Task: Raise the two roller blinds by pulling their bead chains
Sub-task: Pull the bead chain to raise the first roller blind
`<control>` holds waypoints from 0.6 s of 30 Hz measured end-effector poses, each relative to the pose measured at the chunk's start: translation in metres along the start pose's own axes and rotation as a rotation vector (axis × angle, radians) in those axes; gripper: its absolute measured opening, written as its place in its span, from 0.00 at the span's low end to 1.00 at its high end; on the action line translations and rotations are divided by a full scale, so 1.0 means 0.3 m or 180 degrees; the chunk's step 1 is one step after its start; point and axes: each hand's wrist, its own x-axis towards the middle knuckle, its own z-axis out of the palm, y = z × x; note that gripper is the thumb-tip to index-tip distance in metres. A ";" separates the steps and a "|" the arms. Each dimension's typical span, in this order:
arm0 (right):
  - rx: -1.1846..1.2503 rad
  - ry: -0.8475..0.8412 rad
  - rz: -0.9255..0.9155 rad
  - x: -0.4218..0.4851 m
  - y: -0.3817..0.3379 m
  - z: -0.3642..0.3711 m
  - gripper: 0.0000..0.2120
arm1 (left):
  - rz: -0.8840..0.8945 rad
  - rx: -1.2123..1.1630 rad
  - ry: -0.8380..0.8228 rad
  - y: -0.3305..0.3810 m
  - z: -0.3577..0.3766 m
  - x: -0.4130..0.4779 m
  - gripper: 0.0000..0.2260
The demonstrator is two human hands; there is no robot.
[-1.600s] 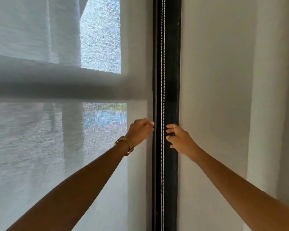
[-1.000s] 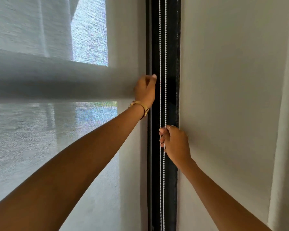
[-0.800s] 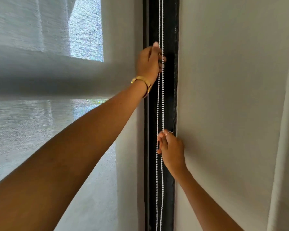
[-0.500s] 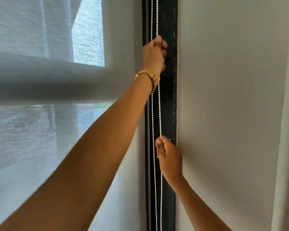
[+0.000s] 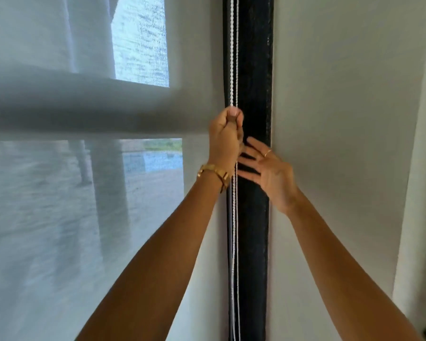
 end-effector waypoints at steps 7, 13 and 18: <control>-0.0752 0.0339 -0.0363 0.083 -0.137 0.062 0.22 | -0.0611 -0.0162 -0.0193 -0.159 -0.070 -0.271 0.20; 0.0649 0.0143 -0.0215 0.145 -0.218 0.136 0.18 | -0.1253 0.0028 -0.0273 -0.317 -0.100 -0.502 0.22; -0.0013 0.0515 -0.0290 0.167 -0.272 0.170 0.16 | -0.1683 0.0558 -0.0133 -0.374 -0.121 -0.646 0.18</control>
